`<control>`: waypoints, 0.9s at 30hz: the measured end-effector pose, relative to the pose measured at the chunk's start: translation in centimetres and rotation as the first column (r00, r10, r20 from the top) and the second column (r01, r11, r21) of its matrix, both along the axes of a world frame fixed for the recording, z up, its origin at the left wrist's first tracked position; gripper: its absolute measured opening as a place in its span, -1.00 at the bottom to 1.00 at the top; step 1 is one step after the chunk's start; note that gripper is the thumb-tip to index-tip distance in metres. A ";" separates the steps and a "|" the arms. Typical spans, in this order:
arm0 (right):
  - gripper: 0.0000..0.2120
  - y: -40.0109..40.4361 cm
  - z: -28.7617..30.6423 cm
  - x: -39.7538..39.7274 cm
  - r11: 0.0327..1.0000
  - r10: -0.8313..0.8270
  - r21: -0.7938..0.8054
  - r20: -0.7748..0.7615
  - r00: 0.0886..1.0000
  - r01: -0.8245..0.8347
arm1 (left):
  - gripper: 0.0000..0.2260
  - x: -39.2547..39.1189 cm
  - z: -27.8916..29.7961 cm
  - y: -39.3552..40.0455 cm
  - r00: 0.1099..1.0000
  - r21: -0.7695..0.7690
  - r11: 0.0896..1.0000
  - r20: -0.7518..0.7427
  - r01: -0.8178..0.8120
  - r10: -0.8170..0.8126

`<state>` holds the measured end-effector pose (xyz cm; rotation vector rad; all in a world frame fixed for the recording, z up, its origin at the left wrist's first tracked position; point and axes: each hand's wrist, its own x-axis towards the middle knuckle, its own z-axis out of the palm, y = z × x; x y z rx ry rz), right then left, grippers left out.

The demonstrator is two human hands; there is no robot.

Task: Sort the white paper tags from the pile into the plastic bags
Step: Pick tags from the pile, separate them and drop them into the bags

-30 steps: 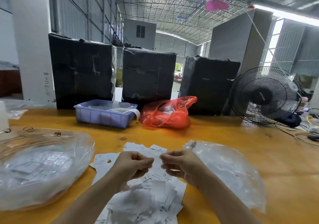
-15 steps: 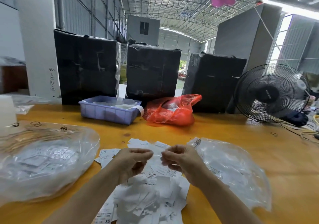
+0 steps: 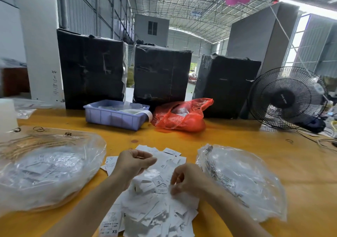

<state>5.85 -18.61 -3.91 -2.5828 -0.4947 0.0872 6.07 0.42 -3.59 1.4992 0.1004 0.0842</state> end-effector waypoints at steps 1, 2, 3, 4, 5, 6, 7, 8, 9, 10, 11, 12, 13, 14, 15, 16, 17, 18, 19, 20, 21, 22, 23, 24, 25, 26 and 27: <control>-0.80 -0.1 0.1 0.2 0.999 -0.015 0.036 0.014 1.000 0.014 | -0.87 0.0 0.0 0.0 1.000 0.007 1.000 0.001 0.006 -0.006; -0.79 -0.2 0.1 0.3 0.998 -0.027 0.066 0.024 0.999 0.025 | -0.88 0.0 0.0 0.0 1.000 0.013 1.000 0.003 0.010 -0.010; -0.78 -0.3 0.1 0.4 0.995 -0.041 0.094 0.033 0.999 0.037 | -0.88 0.0 0.0 0.0 1.000 0.018 1.000 0.003 0.012 -0.012; -0.76 -0.3 0.1 0.4 0.990 -0.057 0.129 0.037 0.998 0.052 | -0.88 0.0 0.1 0.0 1.000 0.019 1.000 0.002 0.011 -0.011; -0.76 -0.4 0.0 0.3 0.983 -0.075 0.170 0.041 0.996 0.067 | -0.87 0.0 0.1 -0.1 1.000 0.014 1.000 0.000 0.009 -0.009; -0.76 -0.4 0.0 0.3 0.974 -0.091 0.211 0.052 0.994 0.078 | -0.87 0.1 0.1 -0.1 1.000 0.004 1.000 -0.002 0.004 -0.004; -0.78 -0.4 0.0 0.3 0.964 -0.105 0.253 0.069 0.992 0.084 | -0.87 0.1 0.1 -0.2 1.000 -0.010 1.000 -0.008 -0.003 0.003; -0.81 -0.5 0.0 0.3 0.951 -0.121 0.296 0.093 0.988 0.089 | -0.87 0.1 0.2 -0.3 1.000 -0.023 1.000 -0.019 -0.010 0.010; -0.84 -0.5 0.0 0.3 0.937 -0.138 0.336 0.118 0.983 0.092 | -0.88 0.1 0.2 -0.3 0.999 -0.029 0.999 -0.031 -0.015 0.014; -0.85 -0.6 0.1 0.2 0.922 -0.149 0.377 0.134 0.980 0.089 | -0.88 0.0 0.2 -0.3 0.999 -0.027 0.999 -0.040 -0.017 0.016; -0.84 -0.7 0.1 0.2 0.908 -0.157 0.409 0.140 0.978 0.087 | -0.89 0.0 0.2 -0.3 0.999 -0.018 1.000 -0.045 -0.015 0.015; -0.81 -0.7 0.1 0.2 0.898 -0.167 0.429 0.135 0.977 0.094 | -0.89 -0.1 0.2 -0.3 0.999 -0.006 1.000 -0.044 -0.011 0.011; -0.77 -0.7 0.2 0.2 0.888 -0.179 0.445 0.111 0.978 0.112 | -0.90 -0.2 0.2 -0.2 0.999 0.002 1.000 -0.038 -0.007 0.007; -0.71 -0.7 0.3 0.2 0.864 -0.186 0.485 0.055 0.981 0.136 | -0.92 -0.2 0.3 -0.2 1.000 0.007 1.000 -0.025 -0.006 0.006; -0.65 -0.7 0.4 0.2 0.812 -0.180 0.558 -0.043 0.983 0.173 | -0.93 -0.2 0.3 -0.2 1.000 0.009 1.000 -0.009 -0.008 0.008; -0.60 -0.8 0.6 0.3 0.732 -0.151 0.645 -0.161 0.975 0.220 | -0.94 -0.2 0.2 -0.1 1.000 0.008 1.000 0.006 -0.012 0.012; -0.57 -0.9 0.7 0.3 0.646 -0.101 0.717 -0.258 0.961 0.260 | -0.95 -0.1 0.2 -0.1 1.000 0.002 1.000 0.015 -0.016 0.016; -0.59 -1.0 0.9 0.4 0.575 -0.051 0.767 -0.314 0.948 0.285 | -0.96 0.0 0.1 -0.1 1.000 -0.006 1.000 0.018 -0.016 0.016; -0.67 -1.2 1.0 0.4 0.535 -0.024 0.793 -0.333 0.943 0.293 | -0.96 0.0 0.0 -0.1 1.000 -0.013 1.000 0.014 -0.012 0.012; -0.76 -1.2 1.1 0.5 0.508 -0.008 0.811 -0.332 0.943 0.290 | -0.96 0.1 -0.1 -0.2 1.000 -0.013 1.000 0.006 -0.002 0.002; -0.85 -1.3 1.2 0.5 0.490 0.004 0.825 -0.324 0.946 0.280 | -0.96 0.1 -0.1 -0.3 1.000 -0.007 1.000 -0.003 0.013 -0.013; -0.87 -1.3 1.2 0.4 0.478 0.014 0.835 -0.319 0.948 0.273 | -0.96 0.0 -0.1 -0.4 0.999 0.004 1.000 -0.010 0.031 -0.031; -0.83 -1.3 1.3 0.4 0.473 0.023 0.837 -0.324 0.946 0.276 | -0.96 -0.1 0.0 -0.5 0.999 0.020 0.998 -0.013 0.052 -0.052; -0.79 -1.4 1.5 0.5 0.470 0.032 0.835 -0.339 0.940 0.285 | -0.94 -0.2 0.1 -0.6 0.997 0.041 0.996 -0.011 0.075 -0.075; -0.77 -1.4 1.6 0.5 0.460 0.051 0.837 -0.358 0.932 0.296 | -0.92 -0.4 0.2 -0.7 0.995 0.062 0.993 -0.008 0.097 -0.097; -0.76 -1.4 1.8 0.4 0.439 0.081 0.845 -0.376 0.923 0.306 | -0.92 -0.5 0.4 -0.8 0.993 0.080 0.990 -0.006 0.115 -0.115; -0.77 -1.3 1.9 0.3 0.418 0.113 0.853 -0.388 0.915 0.311 | -0.92 -0.6 0.5 -0.9 0.992 0.092 0.987 -0.008 0.129 -0.129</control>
